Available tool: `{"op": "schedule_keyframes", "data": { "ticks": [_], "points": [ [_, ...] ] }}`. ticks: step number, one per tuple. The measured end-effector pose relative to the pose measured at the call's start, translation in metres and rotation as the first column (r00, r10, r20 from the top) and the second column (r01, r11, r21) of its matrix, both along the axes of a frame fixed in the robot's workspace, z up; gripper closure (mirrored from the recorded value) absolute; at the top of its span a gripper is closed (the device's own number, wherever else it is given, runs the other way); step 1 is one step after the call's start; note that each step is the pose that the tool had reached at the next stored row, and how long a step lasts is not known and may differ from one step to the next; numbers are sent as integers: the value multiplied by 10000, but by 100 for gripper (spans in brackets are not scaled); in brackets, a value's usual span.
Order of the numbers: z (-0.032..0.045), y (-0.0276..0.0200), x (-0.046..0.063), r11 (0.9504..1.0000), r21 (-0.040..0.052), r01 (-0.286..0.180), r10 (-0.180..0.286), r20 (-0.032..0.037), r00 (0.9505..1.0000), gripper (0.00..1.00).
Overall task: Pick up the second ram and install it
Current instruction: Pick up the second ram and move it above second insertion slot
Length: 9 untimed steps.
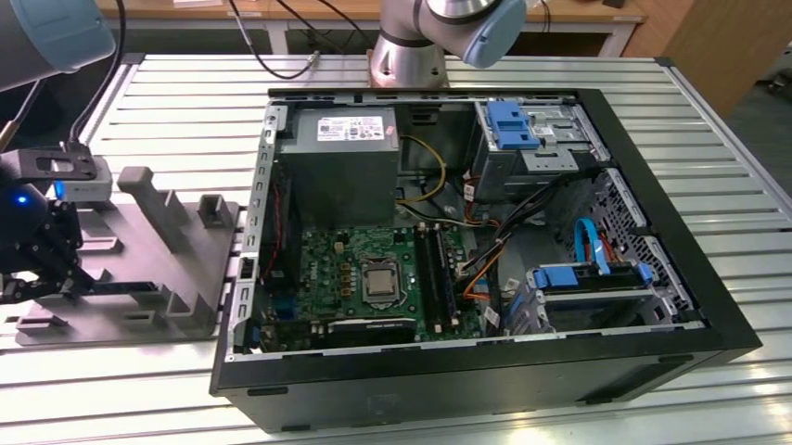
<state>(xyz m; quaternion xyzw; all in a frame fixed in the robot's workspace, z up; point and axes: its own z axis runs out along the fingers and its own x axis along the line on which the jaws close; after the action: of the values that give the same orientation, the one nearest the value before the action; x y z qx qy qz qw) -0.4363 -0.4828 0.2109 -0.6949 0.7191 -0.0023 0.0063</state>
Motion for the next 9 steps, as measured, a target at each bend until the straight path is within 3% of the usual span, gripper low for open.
{"op": "schedule_keyframes", "data": {
  "ticks": [9],
  "points": [
    [30,0,0,10000,-2,0,0,-4,10000,89]
  ]
}}
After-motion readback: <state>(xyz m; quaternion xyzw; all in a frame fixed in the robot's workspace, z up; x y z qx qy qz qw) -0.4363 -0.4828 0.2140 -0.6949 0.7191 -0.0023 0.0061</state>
